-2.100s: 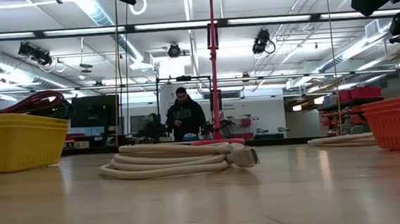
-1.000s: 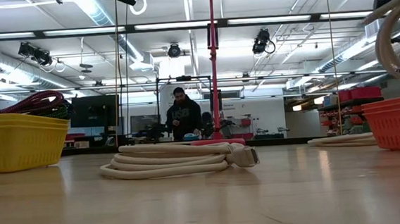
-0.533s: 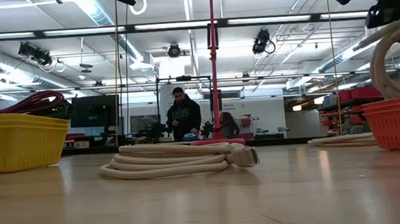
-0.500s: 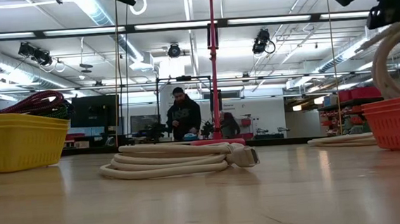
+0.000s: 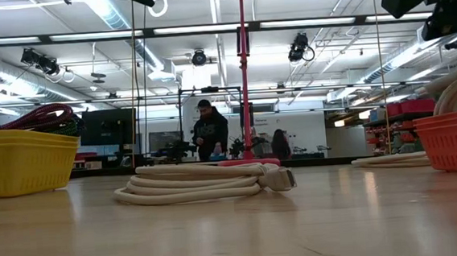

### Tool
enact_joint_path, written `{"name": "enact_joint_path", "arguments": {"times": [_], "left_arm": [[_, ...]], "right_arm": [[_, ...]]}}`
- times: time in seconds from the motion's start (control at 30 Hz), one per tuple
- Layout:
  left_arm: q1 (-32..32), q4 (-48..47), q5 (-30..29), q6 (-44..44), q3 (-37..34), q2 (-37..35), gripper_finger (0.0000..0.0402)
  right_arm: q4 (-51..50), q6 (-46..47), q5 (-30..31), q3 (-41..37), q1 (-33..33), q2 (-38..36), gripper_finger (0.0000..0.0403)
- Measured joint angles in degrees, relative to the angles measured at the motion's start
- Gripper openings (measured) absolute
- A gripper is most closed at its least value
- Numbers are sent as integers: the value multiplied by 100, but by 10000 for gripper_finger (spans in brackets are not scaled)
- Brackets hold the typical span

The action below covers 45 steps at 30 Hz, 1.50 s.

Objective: Pick & Place USB Port
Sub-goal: Put the brown HDMI cable into the orange bin

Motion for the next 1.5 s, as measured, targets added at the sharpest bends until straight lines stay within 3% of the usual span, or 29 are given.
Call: {"name": "enact_joint_path", "arguments": {"times": [0.2,0.53,0.77,1.13,1.3,1.5], "left_arm": [[-1,2,1,-2,0,0,172],[-1,8,2,-66,0,0,172],[-1,12,2,-75,0,2,172],[-1,14,43,-373,0,2,172],[-1,15,44,-507,0,2,172],[-1,15,45,-531,0,2,172]], "right_arm": [[-2,-34,89,0,0,-1,112],[324,-168,927,0,-355,-104,108],[641,-635,2055,0,-1148,-142,100],[1214,-2045,2217,-95,-2948,15,138],[1811,-2426,1859,-802,-3599,200,154],[2402,-2648,1883,-1591,-3812,280,162]]}}
